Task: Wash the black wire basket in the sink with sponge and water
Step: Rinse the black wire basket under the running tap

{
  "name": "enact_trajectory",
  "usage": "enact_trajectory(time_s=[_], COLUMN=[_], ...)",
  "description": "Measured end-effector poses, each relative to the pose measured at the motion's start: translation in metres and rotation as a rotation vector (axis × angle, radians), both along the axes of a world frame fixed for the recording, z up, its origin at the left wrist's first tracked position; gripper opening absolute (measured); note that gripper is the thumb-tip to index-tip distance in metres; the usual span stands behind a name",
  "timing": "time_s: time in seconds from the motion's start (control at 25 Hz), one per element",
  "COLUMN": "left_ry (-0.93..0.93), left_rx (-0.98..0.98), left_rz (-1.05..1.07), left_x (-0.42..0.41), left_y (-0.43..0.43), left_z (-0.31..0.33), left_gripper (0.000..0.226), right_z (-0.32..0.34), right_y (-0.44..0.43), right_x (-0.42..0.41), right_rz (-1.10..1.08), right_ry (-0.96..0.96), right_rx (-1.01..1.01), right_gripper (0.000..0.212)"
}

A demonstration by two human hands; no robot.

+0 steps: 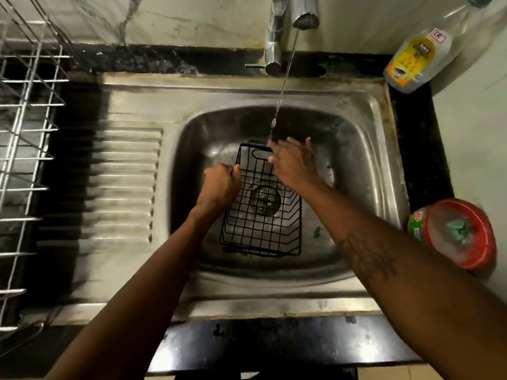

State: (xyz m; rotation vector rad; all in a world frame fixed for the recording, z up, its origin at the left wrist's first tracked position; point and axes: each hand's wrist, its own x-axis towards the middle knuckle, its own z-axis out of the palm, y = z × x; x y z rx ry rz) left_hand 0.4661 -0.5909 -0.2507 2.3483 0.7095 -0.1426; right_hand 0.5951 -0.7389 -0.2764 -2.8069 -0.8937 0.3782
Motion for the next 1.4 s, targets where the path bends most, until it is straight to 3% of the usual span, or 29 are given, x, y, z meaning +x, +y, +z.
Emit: enact_trajectory(time_s=[0.12,0.24,0.36,0.44,0.56,0.72,0.92,1.04,1.16,1.24,1.4], left_ry=[-0.040,-0.078,-0.056,-0.019,-0.001,0.011,0.026,0.019,0.015,0.014,0.022], left_rx=[-0.069,-0.119,-0.206,-0.247,-0.279,-0.243,-0.250,-0.252,-0.252,-0.241,-0.236], left_rz=[0.097,0.222,0.312,0.359,0.417,0.345,0.377,0.371,0.357,0.333,0.331], left_x=[-0.002,0.004,0.015,0.017,0.015,0.015,0.016,0.016,0.015,0.014,0.014], left_y=[0.000,0.000,-0.001,-0.001,0.000,-0.013,-0.007,-0.006,-0.006,-0.007,-0.011], left_z=[-0.006,-0.009,-0.011,-0.011,-0.011,-0.011,-0.013,-0.011,-0.014,-0.015,-0.013], left_gripper=[0.053,0.056,0.052,0.049,0.048,0.050,0.050,0.050,0.051,0.052,0.051], right_z=[-0.007,-0.015,-0.024,-0.030,-0.035,-0.025,-0.016,-0.011,-0.025,-0.027,-0.026], right_y=[0.024,0.025,0.017,0.014,0.020,0.041,0.033,0.022,0.020,0.021,0.024], right_x=[0.014,0.037,0.056,0.056,0.055,0.042,0.047,0.052,0.043,0.043,0.038], right_rz=[-0.042,-0.031,-0.020,0.002,-0.064,-0.036,0.047,0.185,0.091,-0.045,-0.037], right_ry=[0.119,0.119,0.303,0.385,0.294,0.099,0.429,0.374,0.348,0.309,0.101], right_rx=[0.065,0.075,0.149,0.178,0.161,-0.042,0.207,0.096,0.127,0.165,-0.068], right_gripper=[0.036,0.040,0.023,0.030,0.024,0.060,0.028,0.022,0.015,0.028,0.066])
